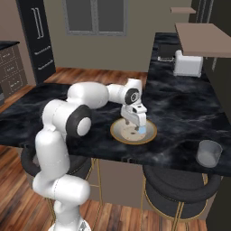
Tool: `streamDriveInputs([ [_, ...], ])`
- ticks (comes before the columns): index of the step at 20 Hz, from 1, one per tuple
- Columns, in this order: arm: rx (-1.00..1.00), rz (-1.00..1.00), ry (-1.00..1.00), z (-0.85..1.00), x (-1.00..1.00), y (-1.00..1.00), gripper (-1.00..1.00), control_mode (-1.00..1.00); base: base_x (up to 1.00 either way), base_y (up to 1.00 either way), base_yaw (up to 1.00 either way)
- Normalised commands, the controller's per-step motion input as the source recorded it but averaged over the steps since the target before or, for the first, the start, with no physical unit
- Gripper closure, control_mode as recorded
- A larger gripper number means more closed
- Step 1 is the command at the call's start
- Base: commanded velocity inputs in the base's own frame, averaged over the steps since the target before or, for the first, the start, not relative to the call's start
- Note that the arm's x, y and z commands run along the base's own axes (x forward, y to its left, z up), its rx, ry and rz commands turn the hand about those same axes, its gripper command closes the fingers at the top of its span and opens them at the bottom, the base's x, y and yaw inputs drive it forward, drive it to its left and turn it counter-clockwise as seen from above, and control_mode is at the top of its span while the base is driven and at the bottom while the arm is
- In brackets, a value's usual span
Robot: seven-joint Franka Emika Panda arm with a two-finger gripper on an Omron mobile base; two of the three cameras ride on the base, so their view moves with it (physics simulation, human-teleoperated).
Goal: There are four ice cubes in the ice bowl. Place two ice cubes in each glass of water.
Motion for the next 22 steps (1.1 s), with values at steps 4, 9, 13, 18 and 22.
streamDriveInputs([
  [4,0.00,0.00,0.00,-0.36,0.53,0.00,-1.00,-1.00,0.00,0.00,0.00],
  [9,0.01,0.00,0.00,-0.40,0.38,-0.04,-1.00,-1.00,0.00,0.00,0.00],
  [13,0.02,0.00,0.00,-0.32,0.27,-0.11,-1.00,-1.00,0.00,0.00,0.00],
  [18,0.02,0.00,0.00,-0.28,0.29,-0.05,-1.00,-1.00,0.00,0.00,0.00],
  [22,0.01,0.00,-0.01,-0.22,0.25,-0.15,-1.00,-1.00,0.00,0.00,0.00],
])
